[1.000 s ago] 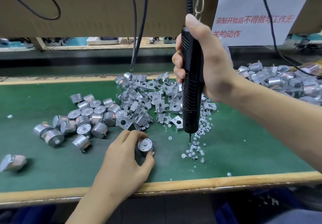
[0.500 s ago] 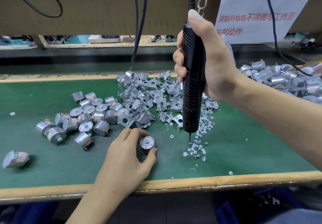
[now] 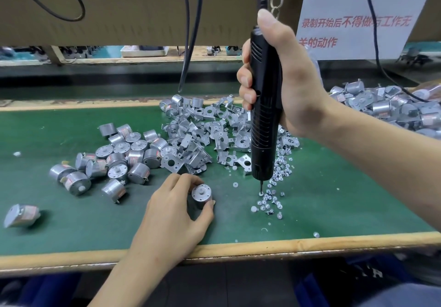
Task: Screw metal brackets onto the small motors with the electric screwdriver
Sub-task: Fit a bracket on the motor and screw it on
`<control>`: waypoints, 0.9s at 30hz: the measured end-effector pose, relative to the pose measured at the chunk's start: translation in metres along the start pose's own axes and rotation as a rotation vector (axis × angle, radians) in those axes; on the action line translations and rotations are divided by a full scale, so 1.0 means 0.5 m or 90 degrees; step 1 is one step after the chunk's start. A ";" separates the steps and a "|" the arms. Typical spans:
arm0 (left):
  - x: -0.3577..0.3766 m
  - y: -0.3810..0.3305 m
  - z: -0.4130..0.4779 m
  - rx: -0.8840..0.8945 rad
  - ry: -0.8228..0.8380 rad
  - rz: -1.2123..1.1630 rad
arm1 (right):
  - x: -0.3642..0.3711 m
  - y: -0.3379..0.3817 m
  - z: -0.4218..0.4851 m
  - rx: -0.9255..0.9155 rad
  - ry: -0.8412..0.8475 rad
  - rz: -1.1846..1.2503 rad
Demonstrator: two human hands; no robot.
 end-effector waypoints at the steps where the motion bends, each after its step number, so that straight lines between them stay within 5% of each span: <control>1: 0.000 0.000 0.000 0.000 0.000 0.000 | 0.000 0.000 0.000 -0.001 -0.001 -0.004; 11: -0.003 -0.001 0.000 0.001 -0.008 0.002 | 0.002 0.000 -0.002 -0.002 0.002 -0.011; 17: -0.039 0.032 0.012 -0.069 -0.100 -0.077 | 0.007 0.021 0.006 -0.055 -0.010 -0.016; 27: -0.044 0.057 0.044 -0.067 -0.049 0.123 | 0.036 0.027 0.022 -0.106 -0.035 -0.052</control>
Point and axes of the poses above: each hand's wrist, its own z-axis towards the middle knuckle, its own x-axis out of the palm, y = z × x, the point moved 8 cm from there along z, towards the middle knuckle, and after that the axes turned 10 degrees about y, right-handed, at the moved point
